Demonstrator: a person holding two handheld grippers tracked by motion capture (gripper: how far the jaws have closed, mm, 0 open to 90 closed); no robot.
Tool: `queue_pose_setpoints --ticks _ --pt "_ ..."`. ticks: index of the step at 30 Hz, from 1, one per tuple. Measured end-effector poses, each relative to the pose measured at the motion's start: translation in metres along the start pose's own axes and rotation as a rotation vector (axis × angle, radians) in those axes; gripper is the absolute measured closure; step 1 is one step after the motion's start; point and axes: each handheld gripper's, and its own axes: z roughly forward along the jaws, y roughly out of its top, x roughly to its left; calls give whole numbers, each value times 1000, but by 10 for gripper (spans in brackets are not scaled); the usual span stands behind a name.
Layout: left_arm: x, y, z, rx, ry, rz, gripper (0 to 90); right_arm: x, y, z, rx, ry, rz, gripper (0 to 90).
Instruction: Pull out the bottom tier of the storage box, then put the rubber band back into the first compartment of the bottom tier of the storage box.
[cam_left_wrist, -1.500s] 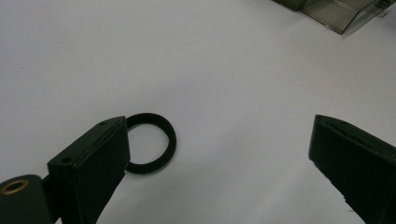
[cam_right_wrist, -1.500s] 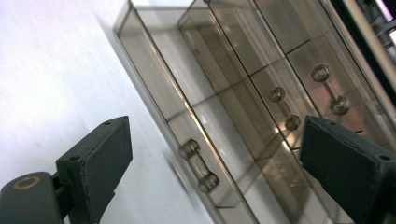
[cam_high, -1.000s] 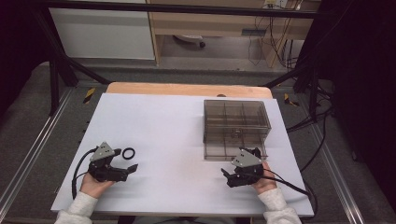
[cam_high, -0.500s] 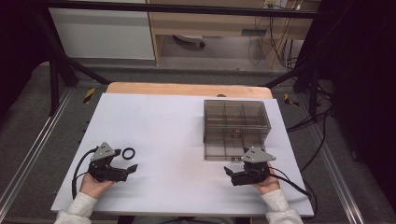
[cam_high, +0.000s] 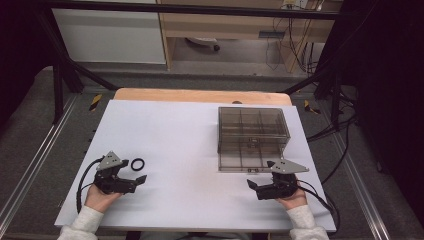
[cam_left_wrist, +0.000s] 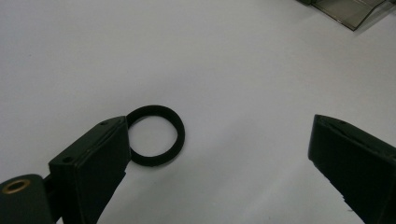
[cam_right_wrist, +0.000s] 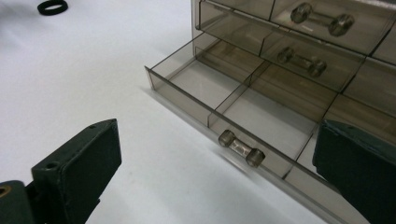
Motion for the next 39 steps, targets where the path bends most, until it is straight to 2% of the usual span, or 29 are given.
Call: queue_pose_setpoints --ticks 6,14,23,32,35,39 --pt "-1 1 1 9 4 0 57 -5 -4 -2 12 35 17 8" --pt "0 2 1 21 18 0 59 -9 -6 -4 -3 58 30 9" --pt "2 7 -1 26 29 -28 61 -10 -9 -4 10 50 21 7" --pt "3 19 -4 16 47 -19 69 -15 -11 -7 -3 56 41 6" --pt "4 22 -5 7 40 -30 69 -17 -12 -7 -7 68 57 4" --pt "4 26 -4 7 41 -23 69 -17 -12 -7 -3 72 62 4"
